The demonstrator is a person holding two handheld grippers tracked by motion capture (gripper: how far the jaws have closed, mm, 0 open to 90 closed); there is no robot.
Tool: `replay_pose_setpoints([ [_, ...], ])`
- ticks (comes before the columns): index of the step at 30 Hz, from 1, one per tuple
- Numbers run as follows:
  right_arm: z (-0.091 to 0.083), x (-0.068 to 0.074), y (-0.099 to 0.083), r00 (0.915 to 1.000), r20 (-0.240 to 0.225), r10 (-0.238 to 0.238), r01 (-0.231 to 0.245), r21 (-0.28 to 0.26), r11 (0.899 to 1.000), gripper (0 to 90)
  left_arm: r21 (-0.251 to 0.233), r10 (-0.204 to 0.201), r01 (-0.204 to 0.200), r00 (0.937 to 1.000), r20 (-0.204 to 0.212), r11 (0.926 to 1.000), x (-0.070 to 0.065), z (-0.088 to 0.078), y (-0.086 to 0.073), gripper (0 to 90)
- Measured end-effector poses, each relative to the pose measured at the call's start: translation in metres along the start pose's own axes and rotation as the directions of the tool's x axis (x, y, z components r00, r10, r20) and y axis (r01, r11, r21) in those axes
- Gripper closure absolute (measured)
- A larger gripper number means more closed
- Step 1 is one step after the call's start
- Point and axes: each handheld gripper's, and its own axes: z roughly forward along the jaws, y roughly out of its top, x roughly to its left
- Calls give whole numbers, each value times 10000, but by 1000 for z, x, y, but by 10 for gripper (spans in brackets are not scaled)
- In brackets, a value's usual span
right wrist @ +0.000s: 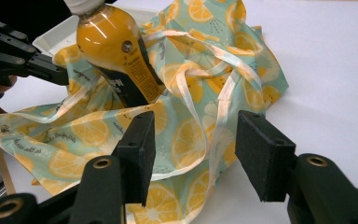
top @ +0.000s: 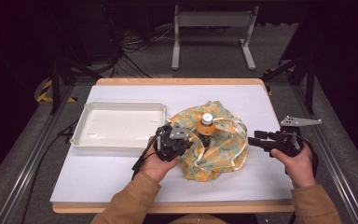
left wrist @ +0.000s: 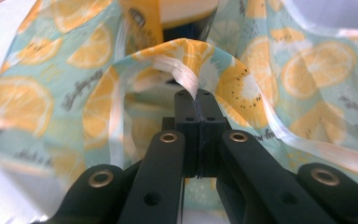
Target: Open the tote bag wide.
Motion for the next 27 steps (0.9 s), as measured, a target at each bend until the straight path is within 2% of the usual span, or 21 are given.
replay_pose_setpoints([
  [3,2,6,2,9998,43,-179,179,3,9998,555,111,-378,378,9993,-66,9992,4,-9,-10,896],
  [6,6,15,4,9993,31,-379,379,-30,9993,639,373,-876,875,9962,0,9955,10,-9,-21,896],
  [8,10,23,6,9980,25,-633,634,-62,9980,677,724,-1170,1176,9931,-117,9904,13,-4,-29,895],
  [11,13,32,8,9959,-49,-900,899,-195,9958,708,1272,-1685,1697,9855,-195,9773,16,10,-41,897],
  [12,13,32,8,9959,-49,-900,899,-195,9958,708,1272,-1685,1697,9855,-195,9773,16,10,-41,897],
  [14,17,39,10,9943,-137,-1061,1056,-341,9938,730,1494,-1673,1676,9858,-143,9745,12,20,-42,897],
  [17,23,46,13,9923,-236,-1217,1207,-430,9918,760,1557,-1560,1552,9877,-69,9755,8,25,-39,898],
  [20,32,49,14,9914,-288,-1280,1268,-382,9912,776,1630,-1554,1536,9879,-20,9746,8,26,-39,897],
  [27,51,56,18,9881,-271,-1512,1503,-340,9881,799,1471,-1572,1539,9875,111,9771,8,26,-39,895],
])
